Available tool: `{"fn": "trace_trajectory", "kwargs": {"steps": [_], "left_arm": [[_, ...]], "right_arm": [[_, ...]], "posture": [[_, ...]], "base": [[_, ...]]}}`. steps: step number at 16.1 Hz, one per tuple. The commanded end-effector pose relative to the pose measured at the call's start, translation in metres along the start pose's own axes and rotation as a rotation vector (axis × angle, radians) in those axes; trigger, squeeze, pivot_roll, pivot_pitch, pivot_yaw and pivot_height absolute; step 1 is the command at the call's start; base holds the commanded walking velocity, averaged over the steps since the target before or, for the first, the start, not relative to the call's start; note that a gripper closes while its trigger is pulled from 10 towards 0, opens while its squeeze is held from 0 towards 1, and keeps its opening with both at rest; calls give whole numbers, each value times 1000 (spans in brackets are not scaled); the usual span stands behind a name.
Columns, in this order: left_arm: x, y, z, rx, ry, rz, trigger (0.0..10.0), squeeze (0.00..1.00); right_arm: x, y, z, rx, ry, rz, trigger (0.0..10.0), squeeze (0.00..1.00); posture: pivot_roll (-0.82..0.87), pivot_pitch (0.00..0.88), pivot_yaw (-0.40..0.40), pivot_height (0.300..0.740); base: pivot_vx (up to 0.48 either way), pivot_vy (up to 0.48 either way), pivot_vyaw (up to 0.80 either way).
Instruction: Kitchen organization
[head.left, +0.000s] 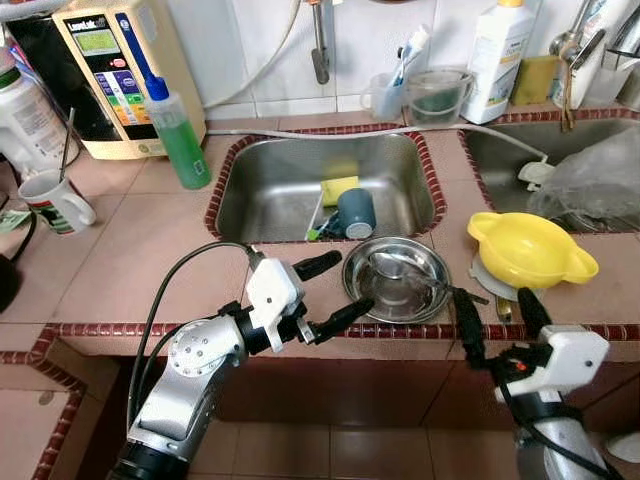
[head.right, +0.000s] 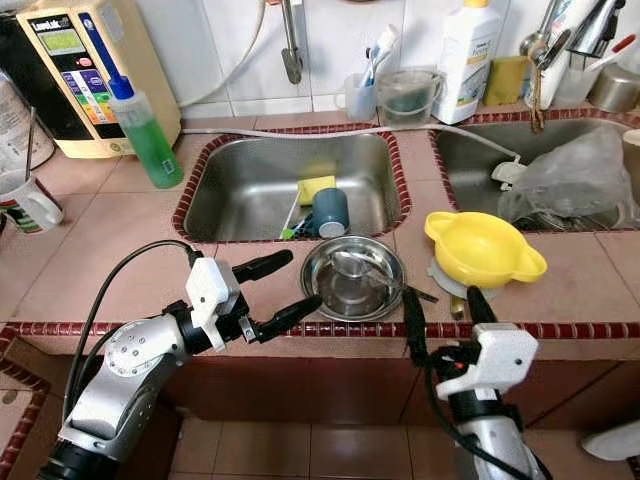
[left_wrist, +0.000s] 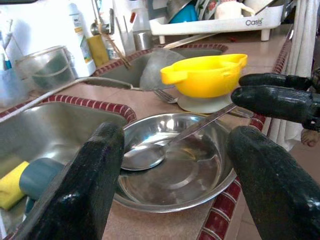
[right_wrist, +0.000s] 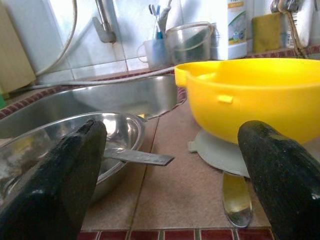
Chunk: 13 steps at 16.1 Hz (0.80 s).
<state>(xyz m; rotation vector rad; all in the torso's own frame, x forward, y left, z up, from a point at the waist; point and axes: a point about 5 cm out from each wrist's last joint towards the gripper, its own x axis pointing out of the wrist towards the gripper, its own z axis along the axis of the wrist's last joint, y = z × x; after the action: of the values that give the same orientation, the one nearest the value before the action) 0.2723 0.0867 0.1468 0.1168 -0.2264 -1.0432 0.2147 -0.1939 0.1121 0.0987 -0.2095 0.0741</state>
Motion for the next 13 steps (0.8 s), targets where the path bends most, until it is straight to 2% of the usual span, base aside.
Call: {"fn": "trace_trajectory", "kwargs": {"steps": [1,5,6,8,10,13], "left_arm": [[-3,1,3,16,6,1,10000,0],[-5,1,4,13,7,8,10000,0],[-5,1,4,12,8,11,10000,0],[-6,1,5,9,8,13,10000,0],[-6,0,5,8,8,16,10000,0],[-8,0,6,4,10,24,10000,0]], "right_arm": [[1,-1,-5,30,25,-5,9725,0],[8,4,-8,111,44,32,9686,0],[10,9,-9,157,47,44,7373,0],[10,13,-9,184,50,74,7137,0],[11,17,-10,224,58,86,0,0],[12,17,-9,243,58,89,0,0]], "posture": [[-163,95,131,740],[-154,96,129,740],[-152,98,128,740],[-150,101,128,740],[-146,103,124,740],[-140,105,119,740]], "base": [[0,0,0],[0,0,0],[0,0,0],[0,0,0],[0,0,0],[0,0,0]]}}
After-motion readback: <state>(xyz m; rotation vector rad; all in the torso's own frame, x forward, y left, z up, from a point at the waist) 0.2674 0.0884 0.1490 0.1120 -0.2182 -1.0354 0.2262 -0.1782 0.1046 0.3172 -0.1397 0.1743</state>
